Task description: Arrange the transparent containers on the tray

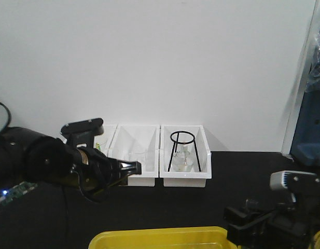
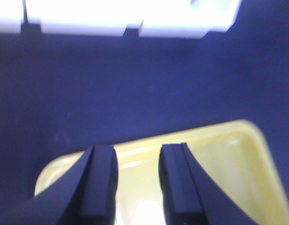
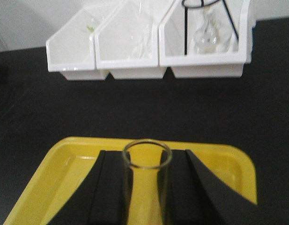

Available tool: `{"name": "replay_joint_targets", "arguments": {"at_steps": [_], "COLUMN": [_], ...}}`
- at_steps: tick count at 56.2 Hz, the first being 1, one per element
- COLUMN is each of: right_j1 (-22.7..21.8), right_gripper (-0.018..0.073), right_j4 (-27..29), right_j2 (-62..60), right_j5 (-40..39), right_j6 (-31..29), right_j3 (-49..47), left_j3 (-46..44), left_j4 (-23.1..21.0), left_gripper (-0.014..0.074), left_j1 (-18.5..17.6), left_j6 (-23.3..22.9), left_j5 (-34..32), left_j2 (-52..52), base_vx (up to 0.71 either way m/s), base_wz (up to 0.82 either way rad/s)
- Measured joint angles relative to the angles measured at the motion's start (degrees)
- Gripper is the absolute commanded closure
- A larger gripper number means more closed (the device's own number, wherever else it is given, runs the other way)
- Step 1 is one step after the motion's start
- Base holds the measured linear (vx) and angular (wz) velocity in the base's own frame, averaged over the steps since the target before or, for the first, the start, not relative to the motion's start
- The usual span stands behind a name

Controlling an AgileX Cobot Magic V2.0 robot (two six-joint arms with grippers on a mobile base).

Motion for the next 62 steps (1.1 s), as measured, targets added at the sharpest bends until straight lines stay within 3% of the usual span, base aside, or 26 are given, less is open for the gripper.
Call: {"name": "replay_joint_targets", "arguments": {"at_steps": [23,40,53,62], "right_j1": [0.0,0.0,0.0,0.0], "right_gripper": [0.0571,0.0571,0.0552,0.049], "right_j4": [-1.1,-11.4,-11.4,-11.5], "right_j2": [21.8,28.0,32.1,33.9], "right_j5": [-8.5,-9.6,-9.6,-9.6], "right_j6": [4.1,14.1,14.4,14.4], "right_j3": [-7.0,-12.1,-12.4,-12.4], "left_j3": [-0.9,-0.9,-0.9,-0.9], "left_j4": [0.2,0.2,0.2,0.2], "left_gripper": [0.0237,0.0237,0.0237,0.0237], "left_j1": [0.0,0.0,0.0,0.0], "left_j6": [3.3,3.8,3.8,3.8], "left_j5": [0.1,0.4,0.4,0.4], "left_j2": [-7.4,-7.6,-7.6,-7.6], "base_vx": [0.0,0.0,0.0,0.0], "base_wz": [0.0,0.0,0.0,0.0]}}
